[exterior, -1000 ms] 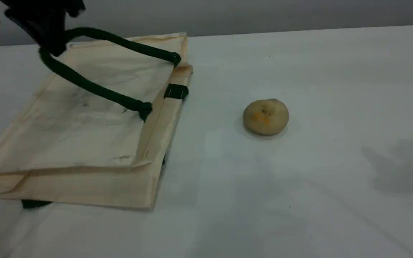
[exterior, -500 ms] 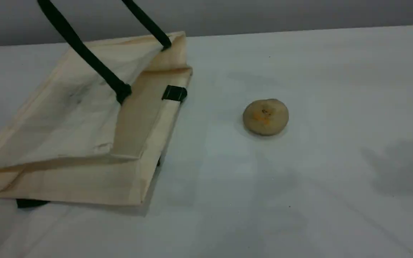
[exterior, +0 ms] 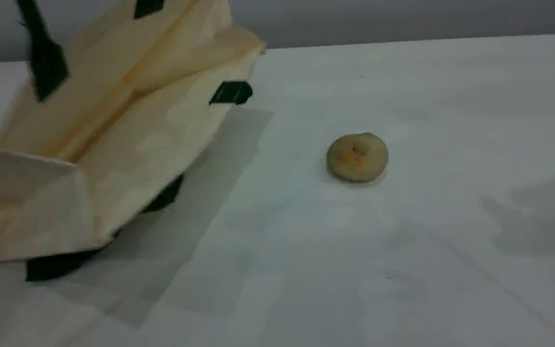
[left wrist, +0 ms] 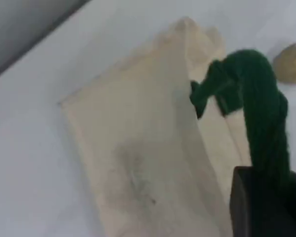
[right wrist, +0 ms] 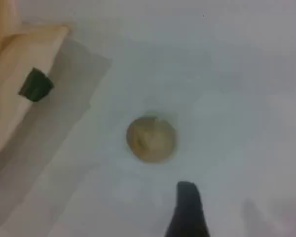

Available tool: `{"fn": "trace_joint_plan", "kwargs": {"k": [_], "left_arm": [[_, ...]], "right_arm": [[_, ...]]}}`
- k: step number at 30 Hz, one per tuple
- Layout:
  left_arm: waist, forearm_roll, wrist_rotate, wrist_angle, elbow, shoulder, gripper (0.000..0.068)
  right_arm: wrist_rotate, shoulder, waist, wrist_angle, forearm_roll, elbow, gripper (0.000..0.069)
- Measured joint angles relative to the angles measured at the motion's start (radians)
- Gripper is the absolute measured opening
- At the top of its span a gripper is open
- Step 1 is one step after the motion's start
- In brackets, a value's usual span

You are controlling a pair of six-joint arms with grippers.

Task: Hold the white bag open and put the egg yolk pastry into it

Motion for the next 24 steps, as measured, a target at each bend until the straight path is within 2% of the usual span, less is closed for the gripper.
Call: {"fn": "trace_joint_plan", "kwargs": {"k": [7,11,24], "left_arm": [[0.000,-0.099,0.075,0.000,0.001,-0.076,0.0096],[0.000,-0.100,0.074,-0.002,0.001,-0.081,0.0096],[0.000,-0.084,0.062,-0.004,0.001,-0.081,0.0096]], "right_arm": [[-0.057,0.018,0.124,0.003,-0.001,0.000,0.0493],[-0.059,0.061,0.161,0.001,-0.002,0.000,0.0493],[-0.074,0.285,0.162,-0.086,0.044,0.000,0.0493]]}}
